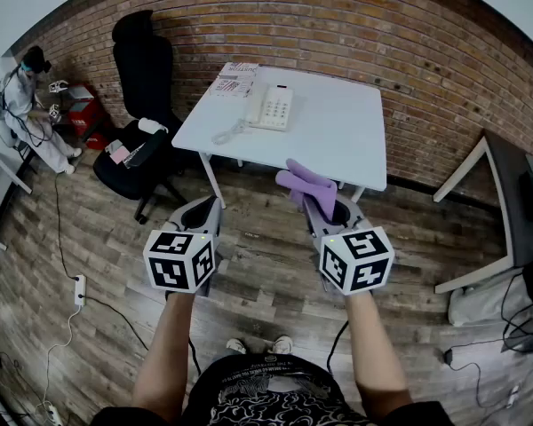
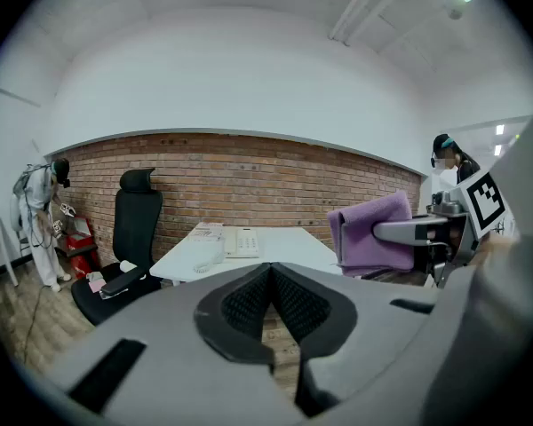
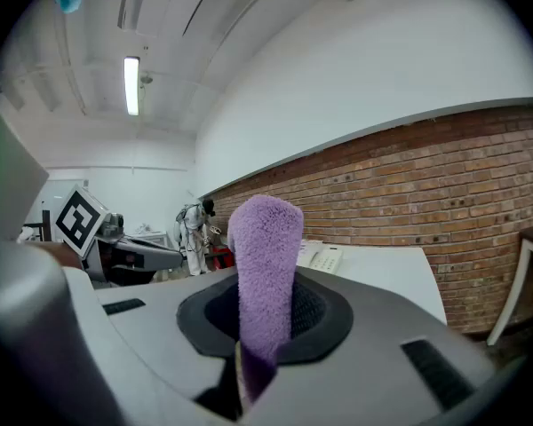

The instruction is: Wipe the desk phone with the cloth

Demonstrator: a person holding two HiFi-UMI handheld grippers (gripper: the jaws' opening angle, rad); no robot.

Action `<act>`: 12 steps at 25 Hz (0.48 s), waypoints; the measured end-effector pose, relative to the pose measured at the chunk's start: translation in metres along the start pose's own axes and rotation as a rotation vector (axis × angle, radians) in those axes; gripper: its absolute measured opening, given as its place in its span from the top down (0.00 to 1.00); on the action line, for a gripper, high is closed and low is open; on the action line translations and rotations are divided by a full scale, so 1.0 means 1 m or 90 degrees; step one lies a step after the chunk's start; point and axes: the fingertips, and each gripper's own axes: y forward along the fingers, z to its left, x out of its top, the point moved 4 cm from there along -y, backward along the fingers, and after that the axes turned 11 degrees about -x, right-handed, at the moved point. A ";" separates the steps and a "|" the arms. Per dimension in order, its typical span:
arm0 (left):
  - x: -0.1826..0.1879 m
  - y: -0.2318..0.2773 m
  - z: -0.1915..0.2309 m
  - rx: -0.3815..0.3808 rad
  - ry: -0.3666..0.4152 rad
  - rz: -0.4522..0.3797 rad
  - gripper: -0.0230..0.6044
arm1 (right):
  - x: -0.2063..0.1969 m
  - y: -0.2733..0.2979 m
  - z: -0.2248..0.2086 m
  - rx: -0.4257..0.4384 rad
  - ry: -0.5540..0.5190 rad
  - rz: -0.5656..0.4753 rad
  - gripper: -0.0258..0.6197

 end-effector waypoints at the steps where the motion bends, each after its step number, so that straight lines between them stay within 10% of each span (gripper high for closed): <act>1: 0.000 0.003 -0.002 0.001 0.001 0.001 0.95 | 0.000 0.000 -0.003 0.001 0.001 0.001 0.89; 12: -0.005 0.030 -0.008 0.004 -0.007 0.013 0.95 | -0.011 0.015 -0.023 0.021 0.005 0.017 0.89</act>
